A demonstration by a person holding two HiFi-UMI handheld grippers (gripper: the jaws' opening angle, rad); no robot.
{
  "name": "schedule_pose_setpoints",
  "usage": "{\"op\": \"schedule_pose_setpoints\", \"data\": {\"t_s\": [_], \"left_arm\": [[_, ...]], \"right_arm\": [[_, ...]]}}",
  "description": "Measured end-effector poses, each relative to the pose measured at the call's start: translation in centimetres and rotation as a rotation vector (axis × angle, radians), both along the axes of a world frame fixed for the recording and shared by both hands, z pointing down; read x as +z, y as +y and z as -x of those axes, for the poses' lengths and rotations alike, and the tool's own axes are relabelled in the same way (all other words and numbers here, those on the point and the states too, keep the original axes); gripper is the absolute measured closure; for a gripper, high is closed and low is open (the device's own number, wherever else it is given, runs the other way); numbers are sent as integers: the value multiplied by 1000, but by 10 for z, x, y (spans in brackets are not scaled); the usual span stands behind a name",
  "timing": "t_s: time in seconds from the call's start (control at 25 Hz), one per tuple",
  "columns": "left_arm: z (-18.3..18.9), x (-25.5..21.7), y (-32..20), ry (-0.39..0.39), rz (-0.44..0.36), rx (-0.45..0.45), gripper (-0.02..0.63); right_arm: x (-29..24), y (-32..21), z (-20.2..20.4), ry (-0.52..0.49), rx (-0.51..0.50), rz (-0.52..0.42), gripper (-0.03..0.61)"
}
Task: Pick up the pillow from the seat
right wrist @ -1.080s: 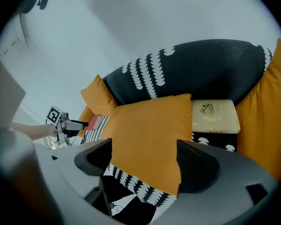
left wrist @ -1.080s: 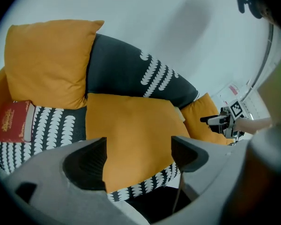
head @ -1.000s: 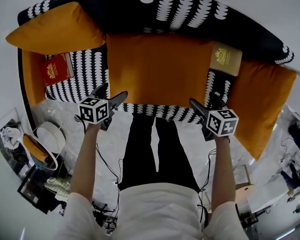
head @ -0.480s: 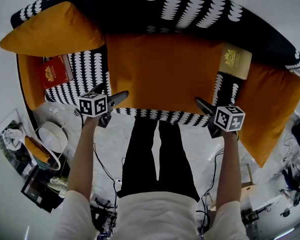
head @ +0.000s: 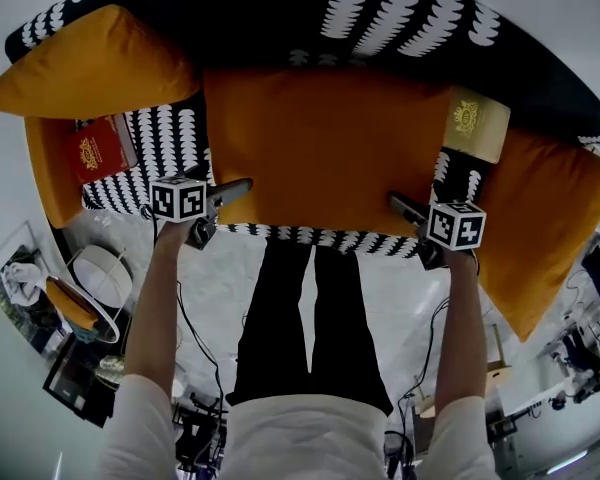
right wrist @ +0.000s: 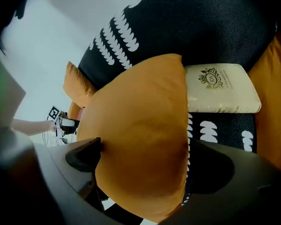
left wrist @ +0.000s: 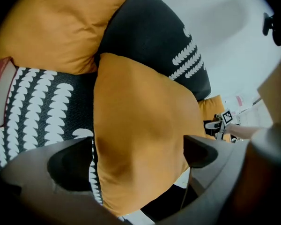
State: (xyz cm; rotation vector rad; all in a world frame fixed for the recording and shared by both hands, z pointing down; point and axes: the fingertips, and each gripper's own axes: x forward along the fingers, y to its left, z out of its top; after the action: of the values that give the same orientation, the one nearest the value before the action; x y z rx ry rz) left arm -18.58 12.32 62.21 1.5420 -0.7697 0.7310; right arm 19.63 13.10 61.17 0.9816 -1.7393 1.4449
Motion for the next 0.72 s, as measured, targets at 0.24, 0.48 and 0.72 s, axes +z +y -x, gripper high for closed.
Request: {"op": "schedule_pose_setpoints", "data": {"t_s": [0.24,0.48,0.72], "left_arm": [[-4,20,-7,34,20,-6,21],[-9,45,-3,71,70,-10,20],[-8,52,1,153,84,24,20]], "right_arm": [[16,-5,5,5,-35,29,48],[28,-9,2,-46,-89,60,41],[33,-6,16,-128,-133,86,41]]}}
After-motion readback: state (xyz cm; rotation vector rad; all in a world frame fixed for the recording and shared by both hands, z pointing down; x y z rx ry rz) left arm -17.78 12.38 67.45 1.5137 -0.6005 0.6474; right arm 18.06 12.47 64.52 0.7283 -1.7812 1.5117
